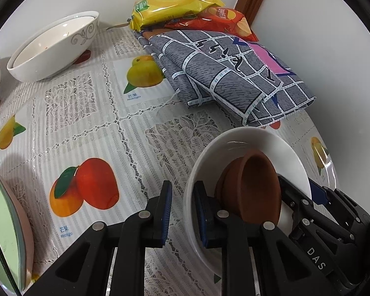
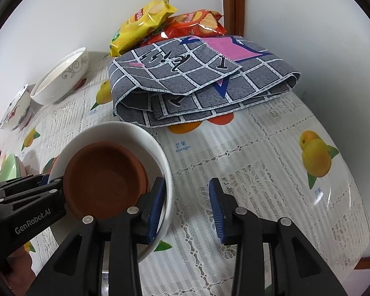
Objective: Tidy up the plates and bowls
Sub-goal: 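Move the right tool to the white bowl rim and close on it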
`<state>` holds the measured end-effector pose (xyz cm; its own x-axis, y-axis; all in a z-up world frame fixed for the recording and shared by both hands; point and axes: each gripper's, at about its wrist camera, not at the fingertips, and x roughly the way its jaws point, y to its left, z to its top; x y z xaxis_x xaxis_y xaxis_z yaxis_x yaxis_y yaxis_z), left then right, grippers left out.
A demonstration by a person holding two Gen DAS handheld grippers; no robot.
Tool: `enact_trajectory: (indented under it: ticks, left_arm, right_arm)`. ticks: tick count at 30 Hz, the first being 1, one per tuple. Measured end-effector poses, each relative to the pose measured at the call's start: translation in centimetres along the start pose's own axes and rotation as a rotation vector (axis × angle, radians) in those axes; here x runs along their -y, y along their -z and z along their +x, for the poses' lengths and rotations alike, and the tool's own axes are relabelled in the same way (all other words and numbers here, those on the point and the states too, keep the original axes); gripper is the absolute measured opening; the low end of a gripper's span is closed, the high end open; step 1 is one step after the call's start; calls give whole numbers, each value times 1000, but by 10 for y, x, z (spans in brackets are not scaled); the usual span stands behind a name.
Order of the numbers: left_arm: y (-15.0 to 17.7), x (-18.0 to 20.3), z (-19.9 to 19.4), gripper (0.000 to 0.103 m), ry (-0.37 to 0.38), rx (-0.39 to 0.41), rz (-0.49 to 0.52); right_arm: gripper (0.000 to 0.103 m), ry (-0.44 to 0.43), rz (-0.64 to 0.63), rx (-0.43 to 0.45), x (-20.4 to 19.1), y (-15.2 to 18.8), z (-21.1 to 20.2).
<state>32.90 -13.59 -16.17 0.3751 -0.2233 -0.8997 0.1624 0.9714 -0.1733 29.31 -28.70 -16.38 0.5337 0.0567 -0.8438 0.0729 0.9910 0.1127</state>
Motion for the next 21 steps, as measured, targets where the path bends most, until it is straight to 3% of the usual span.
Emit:
enact_trajectory:
  ticks: [13,21]
  left_arm:
    - [1,3,0,14,-7,15,7]
    - [2,3,0,14,-6,28,-10]
  right_arm:
    - [44,-9,3,56,4,5,-1]
    - [45,-3,24,70,5,6,-1]
